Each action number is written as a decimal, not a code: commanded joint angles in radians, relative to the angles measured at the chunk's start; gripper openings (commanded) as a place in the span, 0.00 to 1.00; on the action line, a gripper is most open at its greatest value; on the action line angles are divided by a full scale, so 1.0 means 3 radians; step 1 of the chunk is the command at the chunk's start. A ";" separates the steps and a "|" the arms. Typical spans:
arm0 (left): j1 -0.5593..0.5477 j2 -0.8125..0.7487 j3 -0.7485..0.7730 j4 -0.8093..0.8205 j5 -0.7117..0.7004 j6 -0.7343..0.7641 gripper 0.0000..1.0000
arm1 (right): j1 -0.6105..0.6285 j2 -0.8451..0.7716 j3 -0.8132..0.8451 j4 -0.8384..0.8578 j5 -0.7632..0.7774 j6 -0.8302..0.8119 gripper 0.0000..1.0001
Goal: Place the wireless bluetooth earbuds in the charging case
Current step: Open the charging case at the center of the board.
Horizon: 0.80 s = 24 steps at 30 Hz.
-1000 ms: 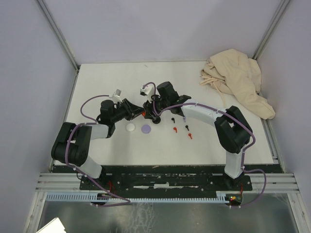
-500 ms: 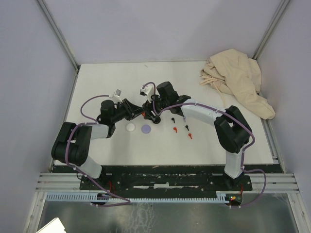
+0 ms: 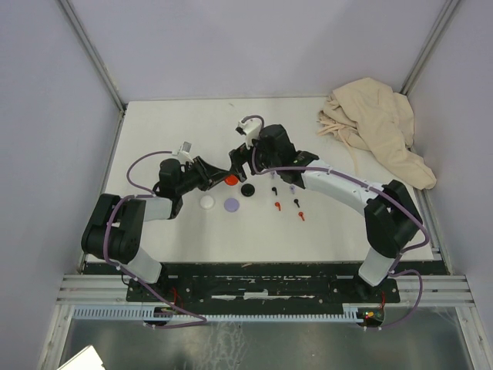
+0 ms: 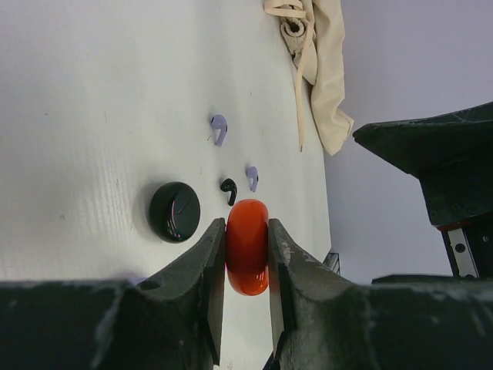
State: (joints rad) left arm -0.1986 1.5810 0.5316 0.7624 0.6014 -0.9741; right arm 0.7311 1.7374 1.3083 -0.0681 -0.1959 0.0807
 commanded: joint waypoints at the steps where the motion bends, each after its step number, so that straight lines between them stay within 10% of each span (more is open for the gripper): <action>1: -0.0013 -0.0131 0.0083 0.0231 -0.0012 -0.0020 0.03 | 0.0007 -0.0107 0.0035 -0.0101 0.0585 0.0424 1.00; 24: -0.0087 -0.0233 0.0156 0.0327 -0.0023 -0.0280 0.03 | 0.0044 0.0227 -0.0091 -0.0025 0.0694 0.0513 0.99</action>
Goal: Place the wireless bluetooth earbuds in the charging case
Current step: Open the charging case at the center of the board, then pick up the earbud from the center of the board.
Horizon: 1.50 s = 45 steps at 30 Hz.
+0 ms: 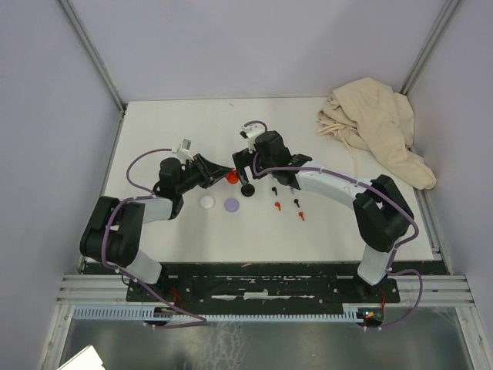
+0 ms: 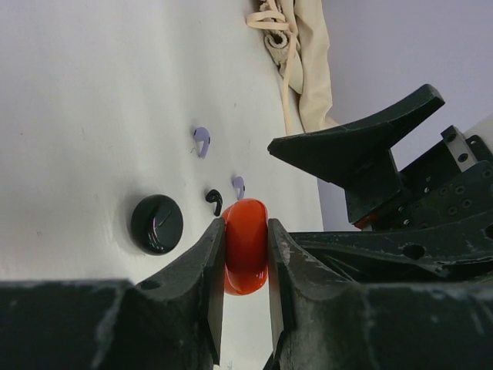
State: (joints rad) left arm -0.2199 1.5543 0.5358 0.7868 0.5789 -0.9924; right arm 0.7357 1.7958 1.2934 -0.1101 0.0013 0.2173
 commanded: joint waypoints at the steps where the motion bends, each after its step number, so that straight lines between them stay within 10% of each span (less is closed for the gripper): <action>1: -0.0022 -0.0141 0.0142 0.0270 0.0050 -0.0246 0.03 | 0.0028 0.0032 -0.0053 0.0133 0.0040 0.0061 0.99; 20: 0.0089 -0.0055 -0.0046 0.0575 -0.0226 -0.0719 0.03 | 0.0008 -0.0359 -0.0206 -0.0547 0.0723 0.0127 0.97; 45: 0.0094 0.0103 -0.0237 0.1078 -0.0138 -0.0976 0.03 | 0.0049 0.0020 -0.0192 -0.1442 0.0724 0.0510 0.65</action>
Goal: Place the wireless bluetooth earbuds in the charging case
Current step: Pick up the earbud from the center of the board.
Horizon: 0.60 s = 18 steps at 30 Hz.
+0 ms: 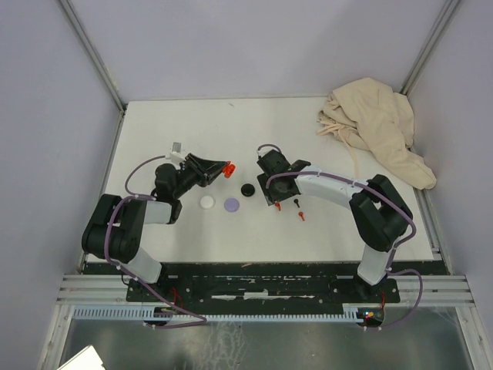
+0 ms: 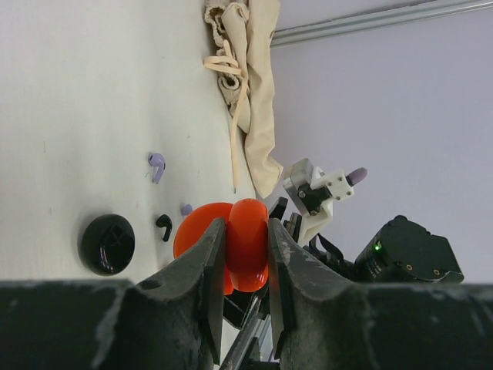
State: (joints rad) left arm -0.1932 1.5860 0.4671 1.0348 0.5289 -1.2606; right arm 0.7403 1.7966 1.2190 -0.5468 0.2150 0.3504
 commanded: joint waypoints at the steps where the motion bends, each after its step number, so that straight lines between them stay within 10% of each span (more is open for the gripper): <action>1: 0.0001 0.0000 -0.0010 0.0261 0.0035 -0.0080 0.03 | 0.0033 0.0032 0.0064 0.0027 0.0003 0.0069 0.64; 18: 0.0005 0.0012 -0.0081 0.0324 0.0011 -0.0111 0.03 | 0.0042 0.0208 0.0106 0.0054 -0.0039 0.0086 0.62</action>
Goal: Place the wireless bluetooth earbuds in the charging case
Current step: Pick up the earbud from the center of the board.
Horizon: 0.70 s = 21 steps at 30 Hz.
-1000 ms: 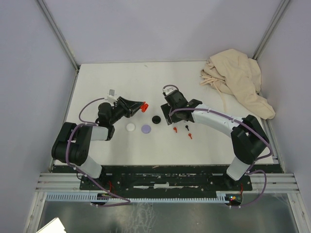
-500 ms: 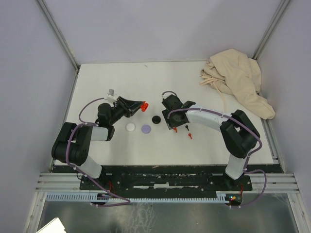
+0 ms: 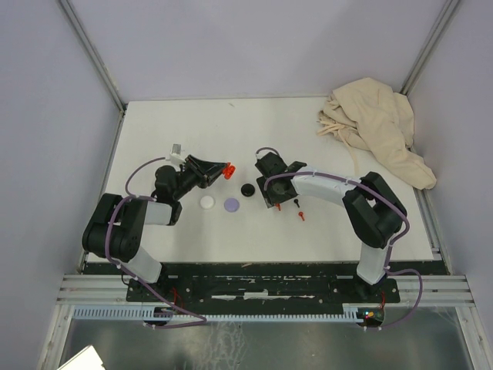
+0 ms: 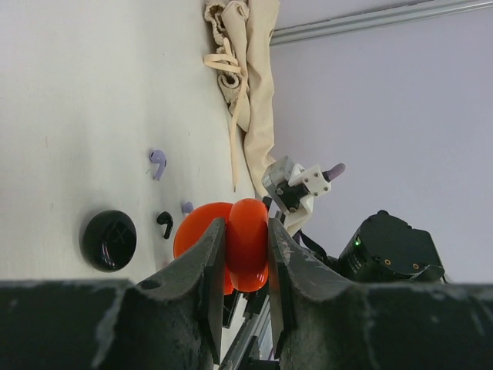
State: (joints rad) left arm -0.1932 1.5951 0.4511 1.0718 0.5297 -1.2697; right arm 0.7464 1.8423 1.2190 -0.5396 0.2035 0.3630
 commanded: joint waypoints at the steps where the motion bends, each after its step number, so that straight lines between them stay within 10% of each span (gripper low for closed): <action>1: 0.0008 -0.0013 -0.0024 0.0204 0.0016 -0.0083 0.03 | 0.0021 0.0059 0.0110 0.0029 0.0001 0.0048 0.61; 21: 0.0014 -0.0004 -0.0024 0.0217 0.0029 -0.0087 0.03 | 0.0019 0.0158 0.0168 -0.0006 -0.0014 0.0072 0.45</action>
State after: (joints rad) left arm -0.1928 1.5951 0.4454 1.0729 0.5301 -1.2701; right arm 0.7464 1.8828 1.2259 -0.5404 0.1928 0.3737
